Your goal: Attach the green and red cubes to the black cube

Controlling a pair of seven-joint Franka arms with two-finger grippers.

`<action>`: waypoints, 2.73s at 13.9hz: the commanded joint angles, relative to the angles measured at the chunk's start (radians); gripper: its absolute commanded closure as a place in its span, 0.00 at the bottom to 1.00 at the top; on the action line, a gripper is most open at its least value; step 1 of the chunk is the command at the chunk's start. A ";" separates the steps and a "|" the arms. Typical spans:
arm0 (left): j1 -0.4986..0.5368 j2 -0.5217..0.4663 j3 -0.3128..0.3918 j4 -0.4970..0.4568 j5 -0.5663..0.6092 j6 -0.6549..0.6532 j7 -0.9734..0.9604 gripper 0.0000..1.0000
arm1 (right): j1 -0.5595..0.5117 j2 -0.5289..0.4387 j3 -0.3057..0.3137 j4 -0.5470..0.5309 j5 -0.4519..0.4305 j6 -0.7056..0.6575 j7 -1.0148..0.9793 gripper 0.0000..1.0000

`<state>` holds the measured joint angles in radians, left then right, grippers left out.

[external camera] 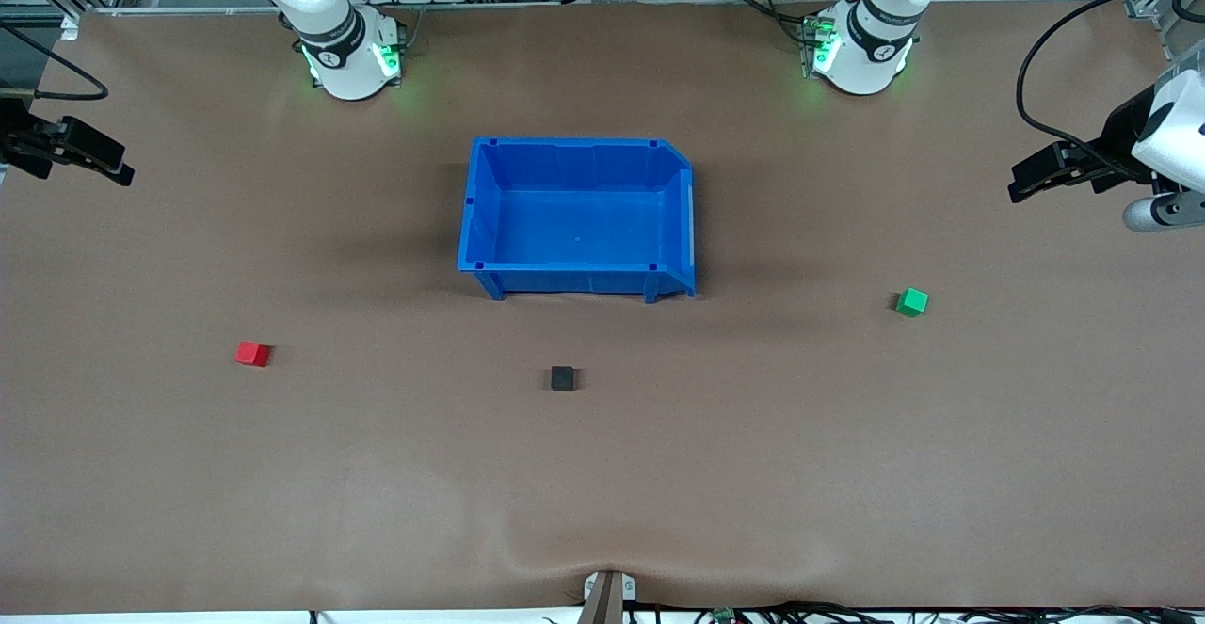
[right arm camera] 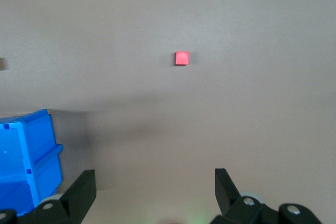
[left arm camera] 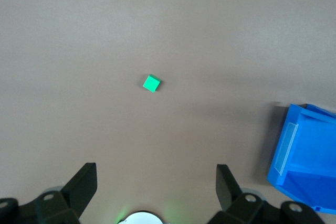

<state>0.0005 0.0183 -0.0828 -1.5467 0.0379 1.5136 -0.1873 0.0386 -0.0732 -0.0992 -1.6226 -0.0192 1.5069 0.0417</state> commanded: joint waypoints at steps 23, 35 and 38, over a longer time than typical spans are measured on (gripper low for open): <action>-0.007 0.018 -0.003 0.017 0.014 -0.013 0.023 0.00 | -0.026 0.023 0.009 -0.005 -0.005 -0.002 0.001 0.00; 0.001 0.086 -0.002 0.017 0.014 -0.013 0.028 0.00 | -0.028 0.059 0.009 -0.003 -0.005 -0.004 -0.008 0.00; -0.004 0.097 -0.003 -0.025 -0.003 -0.015 0.025 0.00 | -0.026 0.063 0.009 0.001 -0.005 -0.002 -0.005 0.00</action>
<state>-0.0004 0.1047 -0.0847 -1.5547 0.0378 1.5095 -0.1872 0.0223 -0.0123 -0.1000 -1.6293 -0.0192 1.5068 0.0420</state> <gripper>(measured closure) 0.000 0.000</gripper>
